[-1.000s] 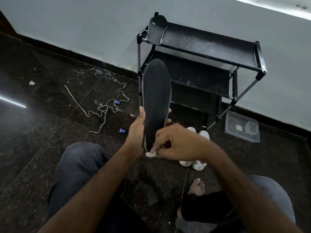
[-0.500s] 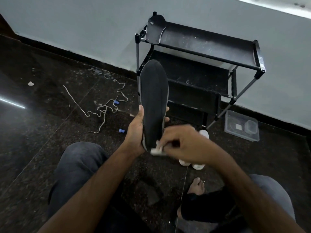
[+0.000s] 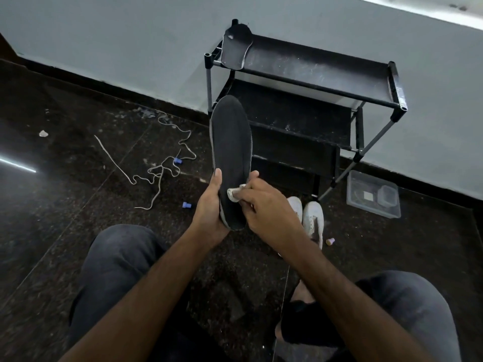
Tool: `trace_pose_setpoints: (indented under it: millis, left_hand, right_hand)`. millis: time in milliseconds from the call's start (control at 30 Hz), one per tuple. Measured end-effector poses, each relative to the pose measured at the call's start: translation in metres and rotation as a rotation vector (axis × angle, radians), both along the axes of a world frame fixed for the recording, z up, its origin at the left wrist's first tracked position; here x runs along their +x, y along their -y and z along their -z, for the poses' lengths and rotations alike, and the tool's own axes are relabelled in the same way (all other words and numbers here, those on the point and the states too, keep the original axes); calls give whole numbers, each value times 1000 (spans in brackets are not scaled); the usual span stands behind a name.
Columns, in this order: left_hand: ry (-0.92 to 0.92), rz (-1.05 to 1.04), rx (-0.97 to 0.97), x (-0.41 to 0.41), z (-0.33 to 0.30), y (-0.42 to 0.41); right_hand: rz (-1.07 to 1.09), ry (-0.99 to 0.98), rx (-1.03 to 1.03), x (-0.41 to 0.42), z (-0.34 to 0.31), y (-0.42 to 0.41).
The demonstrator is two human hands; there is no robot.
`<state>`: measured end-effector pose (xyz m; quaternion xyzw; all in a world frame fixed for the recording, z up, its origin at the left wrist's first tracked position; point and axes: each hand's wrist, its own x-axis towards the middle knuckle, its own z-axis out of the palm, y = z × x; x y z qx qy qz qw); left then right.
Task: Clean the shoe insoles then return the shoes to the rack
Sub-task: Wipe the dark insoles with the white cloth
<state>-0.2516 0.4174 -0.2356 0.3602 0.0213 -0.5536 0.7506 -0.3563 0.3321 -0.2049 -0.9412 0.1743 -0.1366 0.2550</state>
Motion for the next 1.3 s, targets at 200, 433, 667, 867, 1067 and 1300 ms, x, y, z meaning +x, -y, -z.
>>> trace_pose_setpoints:
  millis: [200,433,667,867,1067,1300]
  left_hand:
    - [16,-151,4,10,0,1]
    - [-116,-137,-64,3,-3,8]
    - [-27,-143,-75,8,-4,1]
    - [-117,-36,-106,4,-5,5]
    - [-25,-167,-111,6,-7,1]
    - [-12,-48,-62,2,-6,4]
  right_hand:
    - [-550,-485,258,-37,-41,0]
    - [71,165,148,-18,-36,5]
    - [-429,-246,262,-35,-30,-20]
    - [0,143,101,-24,-30,-4]
    - [-460,-356,171,-32,-25,-26]
    - [3,183,68,-15,-34,-4]
